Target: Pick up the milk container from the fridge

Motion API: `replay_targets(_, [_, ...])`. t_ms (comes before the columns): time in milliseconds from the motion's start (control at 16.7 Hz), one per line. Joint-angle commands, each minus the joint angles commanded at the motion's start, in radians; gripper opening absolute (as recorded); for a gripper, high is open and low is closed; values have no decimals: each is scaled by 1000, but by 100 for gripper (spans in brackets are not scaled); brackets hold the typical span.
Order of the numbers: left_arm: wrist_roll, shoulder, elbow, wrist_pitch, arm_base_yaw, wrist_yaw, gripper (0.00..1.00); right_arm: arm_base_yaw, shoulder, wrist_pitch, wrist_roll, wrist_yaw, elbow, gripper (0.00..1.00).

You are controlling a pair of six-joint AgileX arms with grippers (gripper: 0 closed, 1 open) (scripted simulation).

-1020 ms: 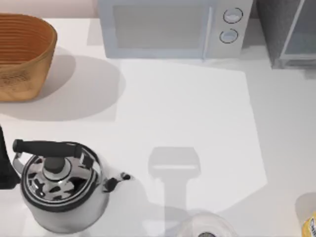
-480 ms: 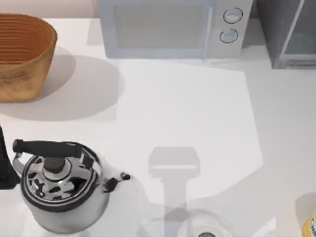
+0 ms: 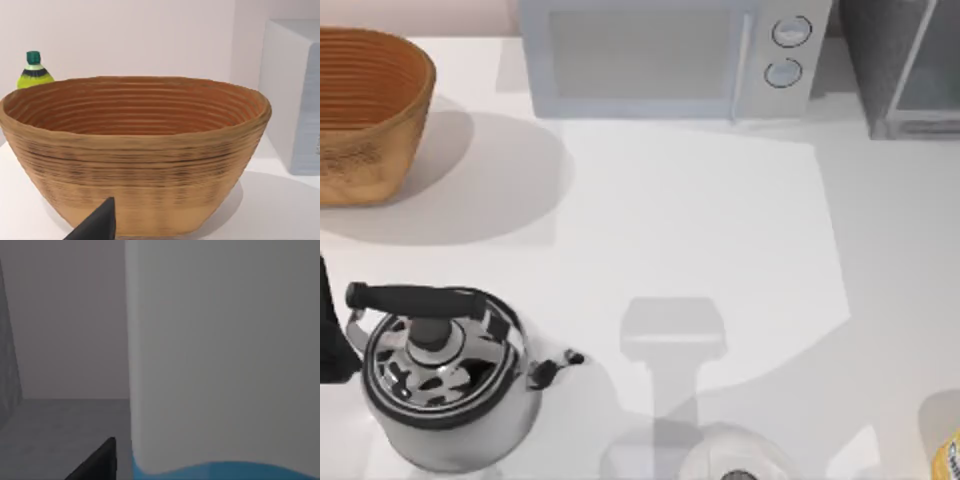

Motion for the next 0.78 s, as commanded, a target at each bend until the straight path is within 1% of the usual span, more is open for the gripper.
replay_targets(720, [0, 0, 0, 0, 0, 0, 100, 0, 0, 0, 0, 0, 0, 2])
replay_targets(780, [0, 0, 0, 0, 0, 0, 100, 0, 0, 0, 0, 0, 0, 0])
